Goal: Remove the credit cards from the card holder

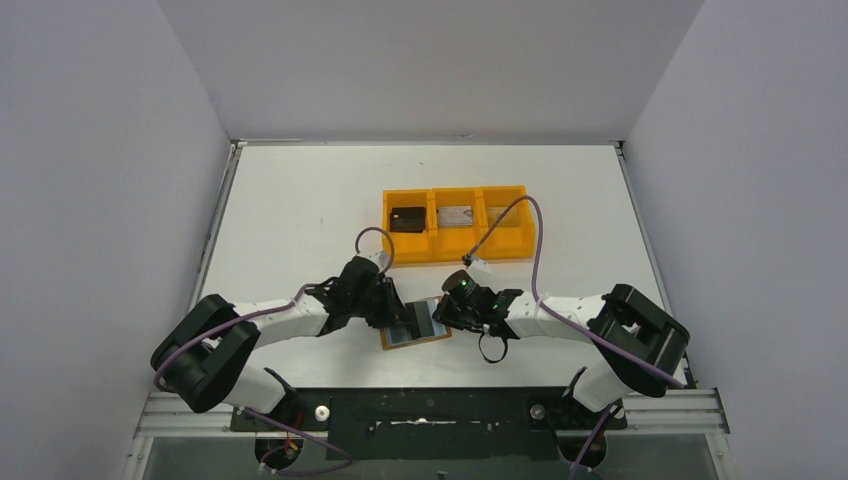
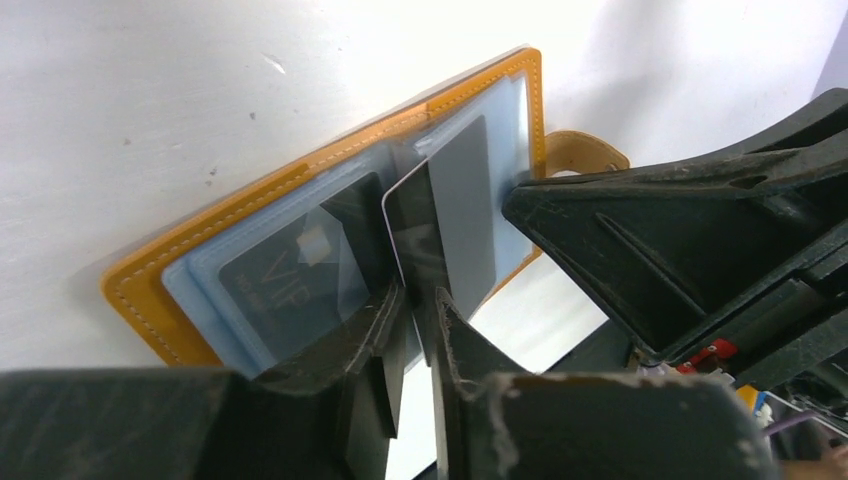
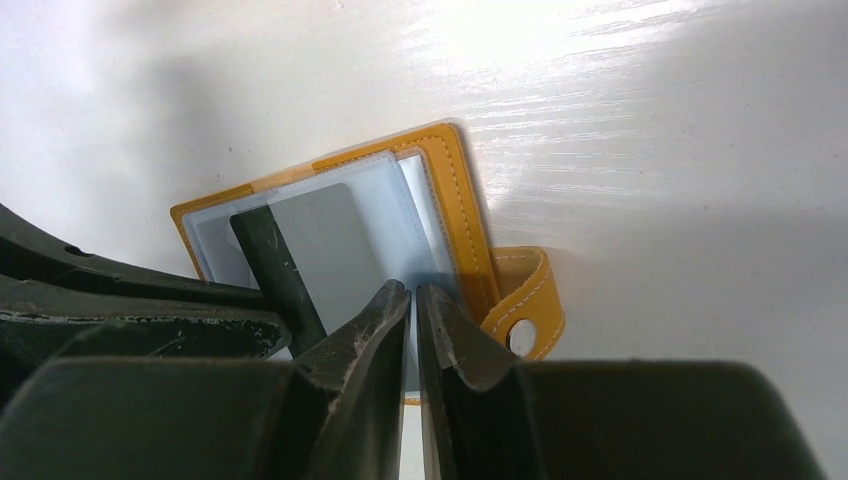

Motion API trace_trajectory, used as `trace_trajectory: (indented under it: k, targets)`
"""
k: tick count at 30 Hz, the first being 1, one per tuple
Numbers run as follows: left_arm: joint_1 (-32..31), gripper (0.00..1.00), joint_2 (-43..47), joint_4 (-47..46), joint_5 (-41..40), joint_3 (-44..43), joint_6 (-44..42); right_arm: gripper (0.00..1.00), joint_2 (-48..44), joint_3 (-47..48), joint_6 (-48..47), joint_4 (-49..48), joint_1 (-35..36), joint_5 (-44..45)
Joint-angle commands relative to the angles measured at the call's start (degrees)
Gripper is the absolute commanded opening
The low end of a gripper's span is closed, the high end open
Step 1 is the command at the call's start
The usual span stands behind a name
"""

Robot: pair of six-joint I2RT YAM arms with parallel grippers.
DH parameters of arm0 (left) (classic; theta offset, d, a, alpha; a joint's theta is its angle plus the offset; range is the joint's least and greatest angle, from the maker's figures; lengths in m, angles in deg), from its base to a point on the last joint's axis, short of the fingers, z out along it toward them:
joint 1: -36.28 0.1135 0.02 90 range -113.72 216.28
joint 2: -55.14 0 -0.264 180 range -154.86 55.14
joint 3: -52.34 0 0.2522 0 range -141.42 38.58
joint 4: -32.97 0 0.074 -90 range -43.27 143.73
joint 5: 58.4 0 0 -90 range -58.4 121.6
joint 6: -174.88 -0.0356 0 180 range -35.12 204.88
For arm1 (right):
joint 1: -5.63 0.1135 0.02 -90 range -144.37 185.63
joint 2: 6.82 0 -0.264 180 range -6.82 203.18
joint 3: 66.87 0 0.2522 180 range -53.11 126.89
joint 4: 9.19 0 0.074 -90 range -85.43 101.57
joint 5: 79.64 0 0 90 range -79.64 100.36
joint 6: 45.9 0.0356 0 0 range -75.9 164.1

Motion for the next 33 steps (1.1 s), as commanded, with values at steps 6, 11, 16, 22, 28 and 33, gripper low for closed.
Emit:
trace_trajectory:
  k: [6, 11, 16, 22, 28, 33]
  targets:
    - [0.17, 0.23, -1.14, -8.20, 4.14, 0.94, 2.70, 0.12, 2.74, 0.07, -2.21, 5.24, 0.64, 0.85]
    - [0.17, 0.24, -1.53, -9.83, 4.75, 1.45, 3.61, 0.12, 2.97, 0.21, -2.23, 4.97, 0.72, 0.63]
    - [0.25, 0.16, -0.73, -9.41, 3.85, 1.87, 3.82, 0.11, 2.90, 0.04, -1.96, 4.97, 0.72, 0.71]
    - [0.36, 0.07, 0.87, -6.84, 2.13, 1.55, 2.68, 0.11, 2.24, -0.10, -1.72, 6.01, 0.68, 1.32]
    - [1.32, 0.00, 2.37, -4.91, 1.92, 1.73, 1.37, 0.11, 2.01, 0.26, -1.72, 6.91, 0.65, 2.14]
    - [2.19, 0.00, 3.68, -3.11, 2.31, 1.38, -0.51, 0.11, 2.05, 1.01, -1.92, 7.90, 0.60, 2.72]
